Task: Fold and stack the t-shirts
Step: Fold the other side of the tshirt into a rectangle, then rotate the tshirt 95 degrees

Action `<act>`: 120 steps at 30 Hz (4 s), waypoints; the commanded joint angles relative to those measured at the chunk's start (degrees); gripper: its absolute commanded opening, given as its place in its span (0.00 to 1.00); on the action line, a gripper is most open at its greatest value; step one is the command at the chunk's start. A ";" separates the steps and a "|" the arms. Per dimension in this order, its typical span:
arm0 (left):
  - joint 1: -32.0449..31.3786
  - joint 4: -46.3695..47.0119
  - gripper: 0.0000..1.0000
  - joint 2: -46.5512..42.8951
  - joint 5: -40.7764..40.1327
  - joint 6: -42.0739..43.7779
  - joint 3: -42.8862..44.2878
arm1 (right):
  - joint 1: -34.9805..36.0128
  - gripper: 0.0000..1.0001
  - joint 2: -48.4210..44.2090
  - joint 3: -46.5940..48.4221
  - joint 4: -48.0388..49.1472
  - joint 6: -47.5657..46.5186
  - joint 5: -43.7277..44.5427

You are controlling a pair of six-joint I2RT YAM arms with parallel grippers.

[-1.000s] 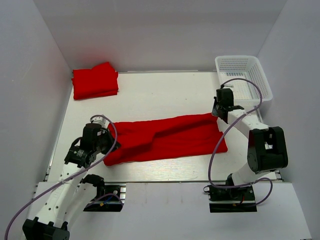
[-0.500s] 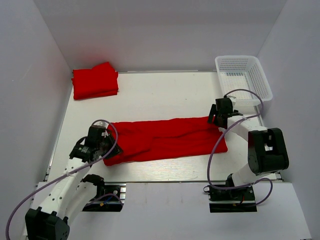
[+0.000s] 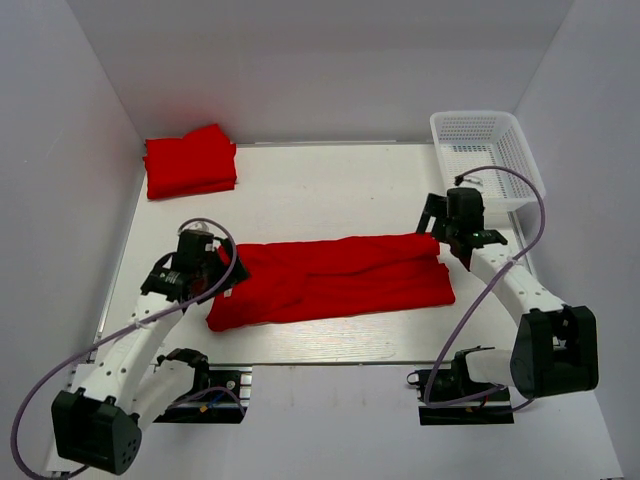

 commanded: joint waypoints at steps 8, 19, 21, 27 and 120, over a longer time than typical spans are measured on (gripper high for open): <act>-0.16 26.12 1.00 18.12 7.71 6.67 2.42 | 5.49 0.90 15.04 7.75 5.14 -6.57 -30.58; -0.16 29.94 1.00 38.79 6.14 7.73 5.76 | 5.32 0.90 20.70 9.51 -5.57 1.69 -11.74; -0.16 29.94 1.00 39.67 4.82 7.73 6.36 | 5.23 0.90 18.78 6.79 -8.03 3.45 -4.27; 0.99 29.32 1.00 46.51 3.06 8.87 10.75 | 2.07 0.90 15.52 0.91 -10.24 6.27 -1.23; -18.88 20.62 1.00 24.20 17.56 3.60 -6.46 | 29.75 0.90 9.28 -6.31 -4.53 7.32 -31.63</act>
